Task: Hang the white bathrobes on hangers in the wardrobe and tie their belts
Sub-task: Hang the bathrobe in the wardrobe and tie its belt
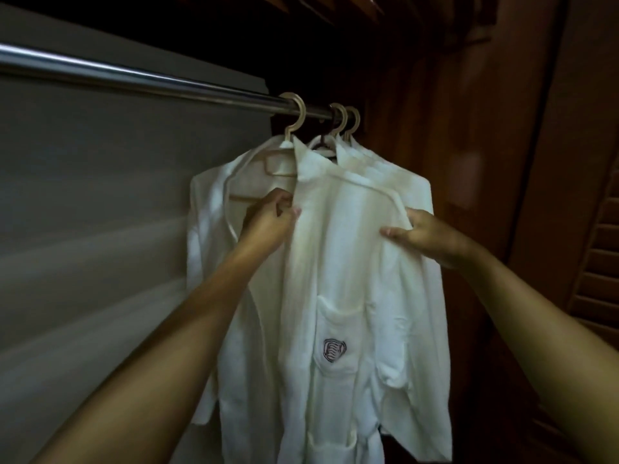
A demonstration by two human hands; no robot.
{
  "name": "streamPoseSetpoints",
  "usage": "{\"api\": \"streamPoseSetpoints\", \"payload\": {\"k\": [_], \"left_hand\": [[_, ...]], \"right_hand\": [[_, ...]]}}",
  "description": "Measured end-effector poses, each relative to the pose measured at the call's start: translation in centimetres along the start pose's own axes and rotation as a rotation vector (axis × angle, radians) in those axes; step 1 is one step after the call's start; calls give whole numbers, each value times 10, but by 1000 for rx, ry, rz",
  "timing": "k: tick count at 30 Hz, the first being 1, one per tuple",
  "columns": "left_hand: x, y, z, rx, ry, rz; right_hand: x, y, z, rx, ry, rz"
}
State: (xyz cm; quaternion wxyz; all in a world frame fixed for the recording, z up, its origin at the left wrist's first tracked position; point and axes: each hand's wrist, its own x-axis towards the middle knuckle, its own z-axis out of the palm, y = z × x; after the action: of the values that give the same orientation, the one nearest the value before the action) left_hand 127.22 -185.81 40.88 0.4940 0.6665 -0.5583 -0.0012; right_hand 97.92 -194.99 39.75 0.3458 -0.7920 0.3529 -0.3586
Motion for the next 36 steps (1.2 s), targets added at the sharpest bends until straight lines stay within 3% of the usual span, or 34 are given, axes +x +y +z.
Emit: {"api": "streamPoseSetpoints", "payload": {"k": [3,5,8,10,12,13,16,19,27,31,36], "left_hand": [[-3,-5,-4,6,-18,7],[-7,1,-6,-24,-7,10],[-18,10,3,-228,-113,24],[-26,15,16,-267,-170,74],[-26,16,22,-233,-115,125],[-24,16,21,-211,-73,131],[-18,7,14,-125,-14,133],[-13,1,13,-47,13,179],[-7,-2,29,31,33,152],[-6,-11,30,24,33,173],[-12,-11,33,-3,55,186]], "right_hand": [[-9,5,-4,-137,-100,82],[-12,2,-10,-301,-80,67],[-12,5,-5,-465,187,-20],[-16,8,2,-330,248,-79],[-21,16,1,-141,120,-49],[-22,23,-4,-163,57,-9],[-27,44,-21,-473,-59,152],[-40,57,-37,-530,-17,273],[-123,115,-44,-257,26,341],[-178,177,-24,-370,-107,518],[-240,255,10,-537,-102,699]]}}
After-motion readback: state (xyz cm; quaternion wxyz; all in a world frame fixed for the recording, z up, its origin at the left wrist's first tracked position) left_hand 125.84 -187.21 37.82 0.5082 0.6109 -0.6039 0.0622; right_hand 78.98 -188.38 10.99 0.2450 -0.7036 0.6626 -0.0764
